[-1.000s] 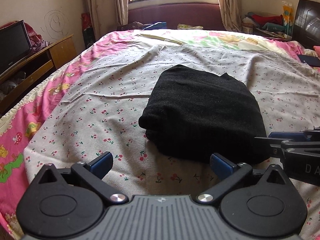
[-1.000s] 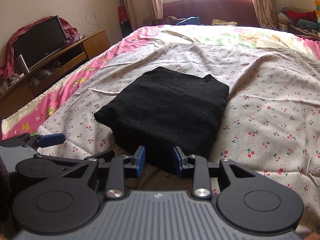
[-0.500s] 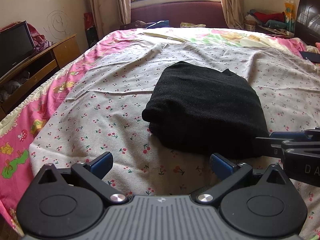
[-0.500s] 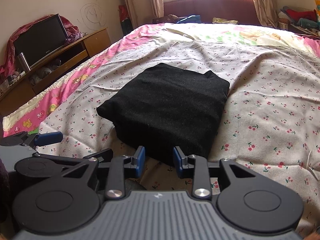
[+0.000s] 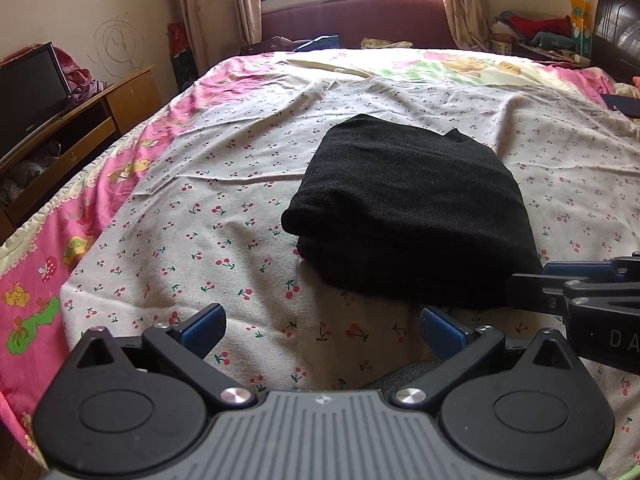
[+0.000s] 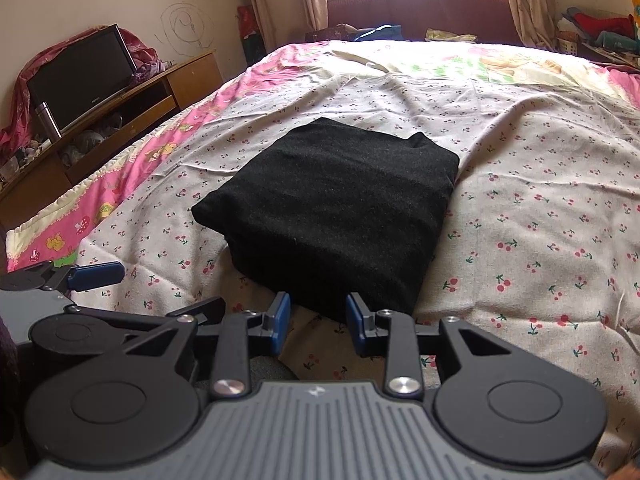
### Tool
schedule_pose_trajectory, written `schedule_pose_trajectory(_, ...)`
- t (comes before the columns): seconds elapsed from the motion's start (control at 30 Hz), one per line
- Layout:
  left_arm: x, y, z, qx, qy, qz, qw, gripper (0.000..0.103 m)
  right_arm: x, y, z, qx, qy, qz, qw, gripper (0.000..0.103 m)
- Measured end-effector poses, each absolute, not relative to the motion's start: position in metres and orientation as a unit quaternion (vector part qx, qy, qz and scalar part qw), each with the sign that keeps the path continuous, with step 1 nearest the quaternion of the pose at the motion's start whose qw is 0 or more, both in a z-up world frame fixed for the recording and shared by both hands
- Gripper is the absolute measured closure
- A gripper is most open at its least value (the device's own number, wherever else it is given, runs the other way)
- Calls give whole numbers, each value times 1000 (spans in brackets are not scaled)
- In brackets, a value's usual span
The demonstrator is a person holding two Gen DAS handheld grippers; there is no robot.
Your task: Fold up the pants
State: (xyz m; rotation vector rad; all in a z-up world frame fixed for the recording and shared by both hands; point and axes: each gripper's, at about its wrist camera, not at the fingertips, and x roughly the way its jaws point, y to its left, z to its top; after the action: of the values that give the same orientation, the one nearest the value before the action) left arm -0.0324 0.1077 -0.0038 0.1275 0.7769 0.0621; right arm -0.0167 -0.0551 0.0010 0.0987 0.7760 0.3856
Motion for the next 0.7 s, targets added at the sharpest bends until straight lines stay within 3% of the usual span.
schedule_pose_trajectory(0.23, -35, 109, -3, 58, 383, 35, 921, 0, -17, -56, 0, 48, 376, 188, 906, 65)
schedule_pose_trajectory(0.7, -49, 108, 14, 59, 378, 53, 923, 0, -29, -59, 11, 51, 356, 206, 910, 65)
